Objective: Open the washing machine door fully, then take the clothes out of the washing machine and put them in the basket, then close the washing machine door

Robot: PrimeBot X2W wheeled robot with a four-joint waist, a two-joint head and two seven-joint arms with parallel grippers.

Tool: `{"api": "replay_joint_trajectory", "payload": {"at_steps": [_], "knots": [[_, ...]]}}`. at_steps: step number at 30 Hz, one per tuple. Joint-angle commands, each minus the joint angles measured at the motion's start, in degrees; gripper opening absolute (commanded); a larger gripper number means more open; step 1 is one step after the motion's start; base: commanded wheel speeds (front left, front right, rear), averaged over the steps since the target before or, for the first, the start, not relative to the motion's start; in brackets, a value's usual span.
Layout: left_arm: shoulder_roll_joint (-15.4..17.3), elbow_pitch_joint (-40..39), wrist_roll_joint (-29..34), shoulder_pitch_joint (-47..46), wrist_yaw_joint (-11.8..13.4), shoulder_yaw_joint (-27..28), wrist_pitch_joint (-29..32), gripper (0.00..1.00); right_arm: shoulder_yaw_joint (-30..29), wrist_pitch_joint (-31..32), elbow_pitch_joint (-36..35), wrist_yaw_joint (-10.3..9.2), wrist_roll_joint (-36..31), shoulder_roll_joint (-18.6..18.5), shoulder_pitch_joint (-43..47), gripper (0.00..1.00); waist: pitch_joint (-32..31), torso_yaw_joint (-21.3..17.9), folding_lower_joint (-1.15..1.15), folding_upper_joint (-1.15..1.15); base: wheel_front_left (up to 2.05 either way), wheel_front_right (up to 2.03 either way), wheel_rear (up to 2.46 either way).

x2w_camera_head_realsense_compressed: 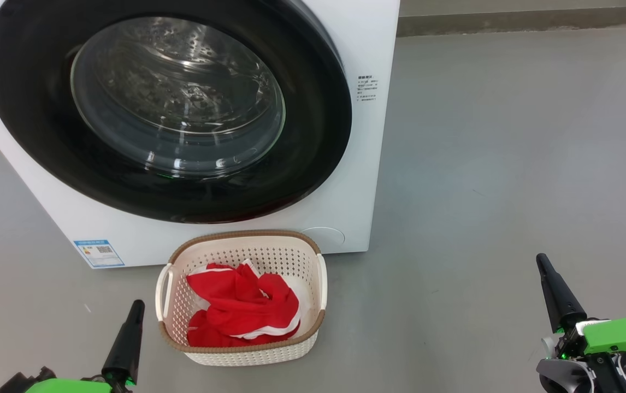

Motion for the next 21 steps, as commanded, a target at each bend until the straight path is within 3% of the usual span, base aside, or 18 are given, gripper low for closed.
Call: {"api": "replay_joint_trajectory", "payload": {"at_steps": [1, 21], "knots": [[0.6, -1.2, -0.4, -2.3, -0.4, 2.0, 0.3, 0.0, 0.9, 0.3, -1.4, -0.04, 0.4, -0.9, -2.5, 0.0, 0.0, 0.0, 0.0, 0.0, 0.0, 0.0, 0.0], [0.6, -1.2, -0.4, -2.3, -0.4, 2.0, 0.3, 0.0, 0.9, 0.3, -1.4, -0.04, 0.4, -0.9, -2.5, 0.0, 0.0, 0.0, 0.0, 0.0, 0.0, 0.0, 0.0]]}}
